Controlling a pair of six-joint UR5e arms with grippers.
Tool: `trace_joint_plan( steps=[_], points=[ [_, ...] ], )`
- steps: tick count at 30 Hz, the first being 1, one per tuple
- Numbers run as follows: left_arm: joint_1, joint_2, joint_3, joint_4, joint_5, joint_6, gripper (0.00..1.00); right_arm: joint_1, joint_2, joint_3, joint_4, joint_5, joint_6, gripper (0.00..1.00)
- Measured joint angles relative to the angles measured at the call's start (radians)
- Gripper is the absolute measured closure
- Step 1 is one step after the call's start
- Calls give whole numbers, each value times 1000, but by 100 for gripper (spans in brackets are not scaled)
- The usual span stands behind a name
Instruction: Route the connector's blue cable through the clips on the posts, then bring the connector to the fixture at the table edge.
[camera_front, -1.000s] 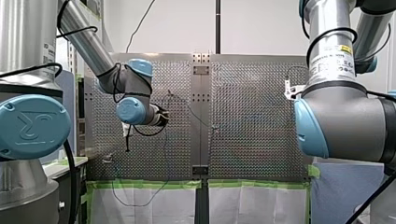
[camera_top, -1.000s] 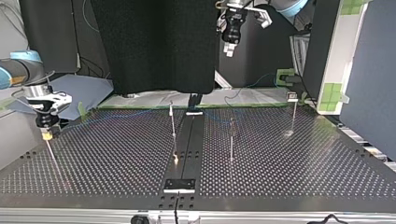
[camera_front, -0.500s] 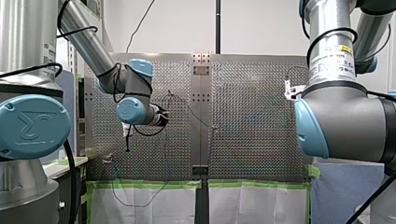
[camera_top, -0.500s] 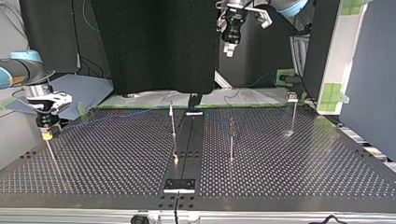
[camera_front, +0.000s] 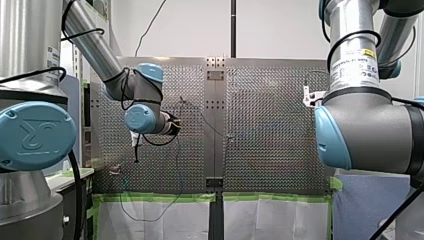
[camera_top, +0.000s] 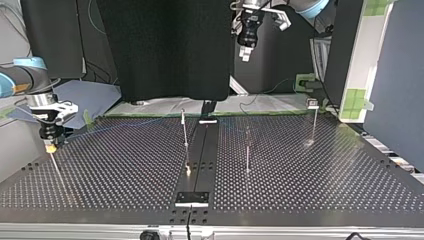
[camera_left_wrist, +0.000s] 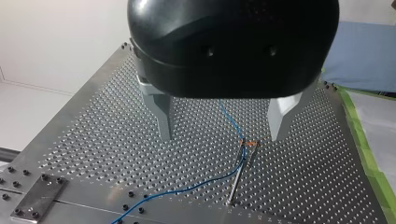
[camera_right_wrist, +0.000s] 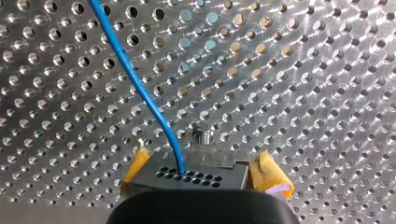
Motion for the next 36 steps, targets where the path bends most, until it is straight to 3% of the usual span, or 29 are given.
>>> trace_joint_plan(
  steps=[11,21,30,36],
  points=[
    [3,0,0,1,0,0,0,1,0,-2,-1,1,17,8],
    [4,0,0,1,0,0,0,1,0,-2,0,0,23,8],
    [12,-1,8,3,7,-1,0,-8,-2,-2,20,10,16,8],
    [15,-1,11,14,9,1,0,-2,-3,-4,35,13,5,8]
  ],
)
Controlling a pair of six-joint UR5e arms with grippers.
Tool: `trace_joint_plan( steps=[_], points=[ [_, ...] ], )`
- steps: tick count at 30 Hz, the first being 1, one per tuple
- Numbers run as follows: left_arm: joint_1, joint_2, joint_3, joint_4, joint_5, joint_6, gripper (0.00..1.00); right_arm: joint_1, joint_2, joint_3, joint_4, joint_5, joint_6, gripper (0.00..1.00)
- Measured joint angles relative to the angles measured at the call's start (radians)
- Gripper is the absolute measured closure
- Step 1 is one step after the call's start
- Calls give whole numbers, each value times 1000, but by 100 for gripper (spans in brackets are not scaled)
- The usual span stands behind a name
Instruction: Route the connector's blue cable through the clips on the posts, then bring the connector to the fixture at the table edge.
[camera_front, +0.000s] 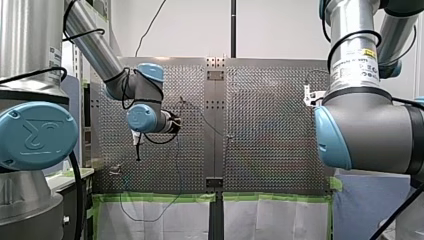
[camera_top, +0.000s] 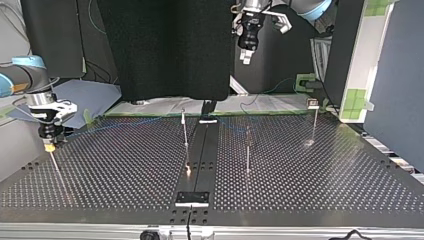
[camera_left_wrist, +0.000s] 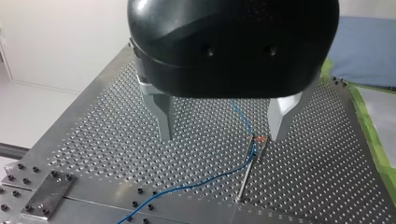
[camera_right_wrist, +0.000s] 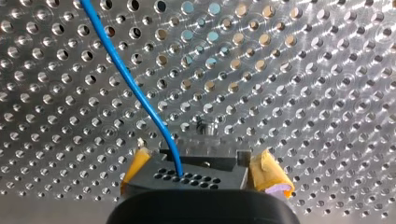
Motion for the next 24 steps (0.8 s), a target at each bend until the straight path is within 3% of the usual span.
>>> trace_joint_plan(
  steps=[9,24],
  points=[
    [0,-20,0,9,24,4,0,22,-2,-5,16,2,-5,8],
    [2,-23,0,5,31,5,0,24,-3,-6,17,2,-6,8]
  ],
)
